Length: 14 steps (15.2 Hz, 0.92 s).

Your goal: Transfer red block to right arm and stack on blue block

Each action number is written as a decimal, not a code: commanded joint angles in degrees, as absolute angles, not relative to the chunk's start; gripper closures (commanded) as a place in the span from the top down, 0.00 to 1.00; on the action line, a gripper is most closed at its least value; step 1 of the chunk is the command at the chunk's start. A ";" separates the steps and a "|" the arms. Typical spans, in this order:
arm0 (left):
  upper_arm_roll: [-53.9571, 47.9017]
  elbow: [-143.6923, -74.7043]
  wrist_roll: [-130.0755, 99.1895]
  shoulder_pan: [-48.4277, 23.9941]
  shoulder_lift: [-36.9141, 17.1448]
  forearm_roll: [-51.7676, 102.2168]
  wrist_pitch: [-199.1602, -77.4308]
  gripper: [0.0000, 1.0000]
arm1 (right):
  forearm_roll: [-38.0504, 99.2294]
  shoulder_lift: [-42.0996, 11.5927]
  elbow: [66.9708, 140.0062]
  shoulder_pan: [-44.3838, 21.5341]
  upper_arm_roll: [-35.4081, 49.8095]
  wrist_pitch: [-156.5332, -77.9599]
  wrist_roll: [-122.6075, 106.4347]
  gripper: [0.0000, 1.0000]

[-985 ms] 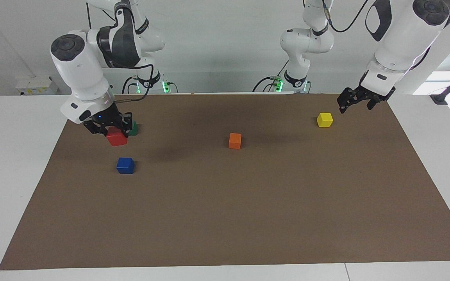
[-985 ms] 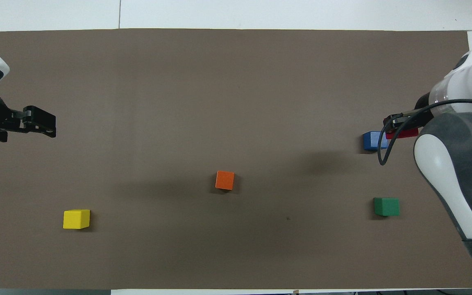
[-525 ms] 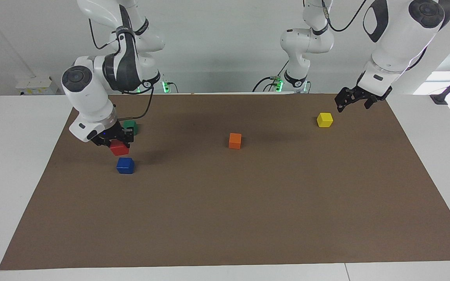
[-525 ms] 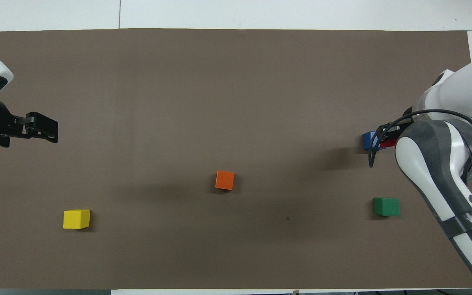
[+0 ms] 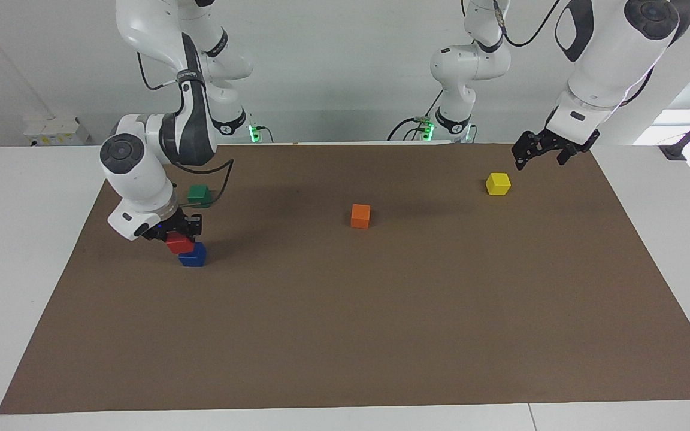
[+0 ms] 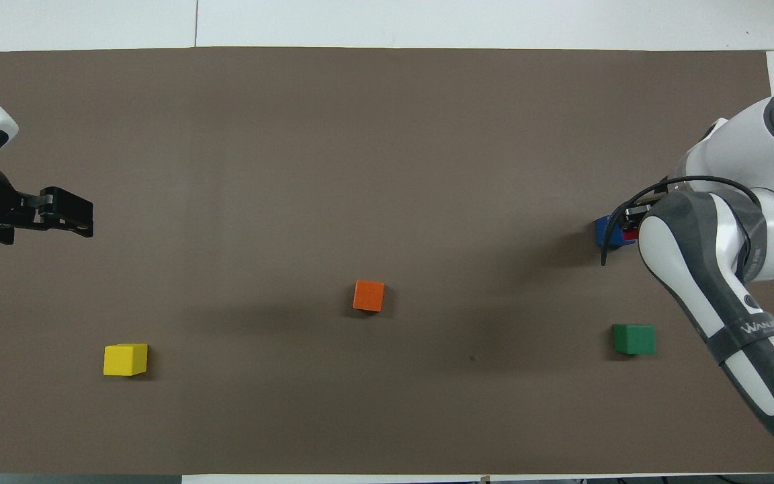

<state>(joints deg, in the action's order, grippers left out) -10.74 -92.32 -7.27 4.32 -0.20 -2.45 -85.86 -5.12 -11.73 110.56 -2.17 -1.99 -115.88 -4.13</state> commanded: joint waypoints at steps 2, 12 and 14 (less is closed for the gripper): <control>-11.69 -93.96 -6.68 5.10 0.97 -2.64 -87.54 1.00 | -6.50 -13.44 111.09 -1.76 -1.50 -117.86 -4.13 0.00; -3.43 -91.32 -6.94 -3.43 0.88 -1.58 -87.71 1.00 | -6.42 -14.15 112.33 -1.67 -1.49 -119.09 -0.97 0.88; -3.43 -91.06 -6.85 -3.08 0.79 -1.50 -87.45 1.00 | -6.15 -14.15 111.89 -1.58 -1.49 -118.92 -1.05 1.00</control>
